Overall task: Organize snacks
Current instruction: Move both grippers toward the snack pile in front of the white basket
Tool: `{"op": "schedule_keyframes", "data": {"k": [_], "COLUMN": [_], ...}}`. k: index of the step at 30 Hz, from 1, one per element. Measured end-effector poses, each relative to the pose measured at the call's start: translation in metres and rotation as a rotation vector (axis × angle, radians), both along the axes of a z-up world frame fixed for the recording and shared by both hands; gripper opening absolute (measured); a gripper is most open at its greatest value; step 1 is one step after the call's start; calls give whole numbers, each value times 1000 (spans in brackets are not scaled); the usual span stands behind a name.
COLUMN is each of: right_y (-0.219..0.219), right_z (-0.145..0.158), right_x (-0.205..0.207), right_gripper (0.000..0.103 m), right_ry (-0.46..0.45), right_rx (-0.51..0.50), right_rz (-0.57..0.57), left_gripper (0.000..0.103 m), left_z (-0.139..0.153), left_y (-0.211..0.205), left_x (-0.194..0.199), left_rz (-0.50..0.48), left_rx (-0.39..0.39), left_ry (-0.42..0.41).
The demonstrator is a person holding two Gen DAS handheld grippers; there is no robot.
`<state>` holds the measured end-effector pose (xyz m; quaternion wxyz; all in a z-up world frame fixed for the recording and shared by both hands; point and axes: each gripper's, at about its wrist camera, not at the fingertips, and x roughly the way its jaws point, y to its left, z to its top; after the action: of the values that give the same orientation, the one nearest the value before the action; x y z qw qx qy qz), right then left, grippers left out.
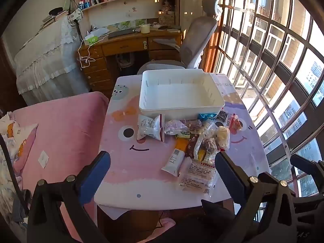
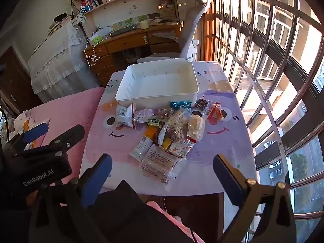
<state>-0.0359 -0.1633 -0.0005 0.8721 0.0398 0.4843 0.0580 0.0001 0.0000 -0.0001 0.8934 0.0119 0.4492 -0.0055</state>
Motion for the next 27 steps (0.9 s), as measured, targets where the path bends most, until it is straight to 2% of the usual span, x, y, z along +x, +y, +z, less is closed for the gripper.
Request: {"op": "schedule_keyframes", "data": {"k": [18, 22, 27], "right_y": [-4, -7, -7], "right_z": [-2, 7, -2], "right_x": [-1, 3, -2], "right_gripper": [101, 101, 101], "right_ry": [12, 13, 14], "right_rx": [-5, -4, -2], "right_rz": [0, 0, 2], "left_gripper": [102, 102, 100], "left_z": [-14, -15, -14], "left_y": [-3, -4, -4], "left_x": [-7, -7, -9], "left_rz": [5, 7, 6], "left_rx": [-20, -19, -29], "left_ry": [27, 30, 30]}}
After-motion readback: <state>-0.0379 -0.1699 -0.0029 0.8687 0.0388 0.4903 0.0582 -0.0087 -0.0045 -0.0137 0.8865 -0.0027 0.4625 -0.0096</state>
